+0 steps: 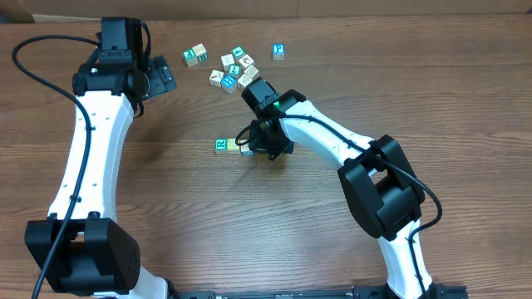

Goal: Form a horizontal line

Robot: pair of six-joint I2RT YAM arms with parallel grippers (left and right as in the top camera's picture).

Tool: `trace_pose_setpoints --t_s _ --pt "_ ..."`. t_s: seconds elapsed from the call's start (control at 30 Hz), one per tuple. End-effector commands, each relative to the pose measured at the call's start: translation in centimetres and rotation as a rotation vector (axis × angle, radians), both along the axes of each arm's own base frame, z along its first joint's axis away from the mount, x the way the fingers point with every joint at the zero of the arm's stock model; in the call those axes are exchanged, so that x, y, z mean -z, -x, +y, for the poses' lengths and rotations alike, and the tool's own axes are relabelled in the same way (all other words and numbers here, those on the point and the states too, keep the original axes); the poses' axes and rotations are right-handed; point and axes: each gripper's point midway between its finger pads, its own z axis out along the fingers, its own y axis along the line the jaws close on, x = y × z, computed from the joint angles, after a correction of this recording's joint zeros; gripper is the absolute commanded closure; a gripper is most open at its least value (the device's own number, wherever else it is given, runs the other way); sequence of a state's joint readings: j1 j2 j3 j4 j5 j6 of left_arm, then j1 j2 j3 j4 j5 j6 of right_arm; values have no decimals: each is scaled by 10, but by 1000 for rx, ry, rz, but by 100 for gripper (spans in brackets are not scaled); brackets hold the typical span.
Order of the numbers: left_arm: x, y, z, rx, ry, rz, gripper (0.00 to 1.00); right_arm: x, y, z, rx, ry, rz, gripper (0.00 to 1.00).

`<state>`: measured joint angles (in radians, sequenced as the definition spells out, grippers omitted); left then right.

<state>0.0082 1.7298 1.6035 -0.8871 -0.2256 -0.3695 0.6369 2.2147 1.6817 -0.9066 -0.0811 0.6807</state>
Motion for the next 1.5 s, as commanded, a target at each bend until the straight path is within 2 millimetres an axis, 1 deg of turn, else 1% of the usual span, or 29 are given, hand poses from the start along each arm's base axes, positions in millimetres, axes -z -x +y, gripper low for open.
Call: trace_pose_setpoints --t_s 0.0,0.43,0.6,0.8,1.47 --pt "0 -1 2 -4 -17 0 0 -10 0 4 -6 -20 -22 96" --pt "0 -1 2 -4 -17 0 1 -11 -6 8 -5 -34 -49 96" --pt "0 -1 2 -4 -17 0 0 -10 -9 1 4 4 -67 96" --pt "0 -1 2 -4 -17 0 0 -2 -5 -3 4 13 -58 96" --pt "0 -1 2 -4 -17 0 1 -2 -5 -2 3 11 -54 96"
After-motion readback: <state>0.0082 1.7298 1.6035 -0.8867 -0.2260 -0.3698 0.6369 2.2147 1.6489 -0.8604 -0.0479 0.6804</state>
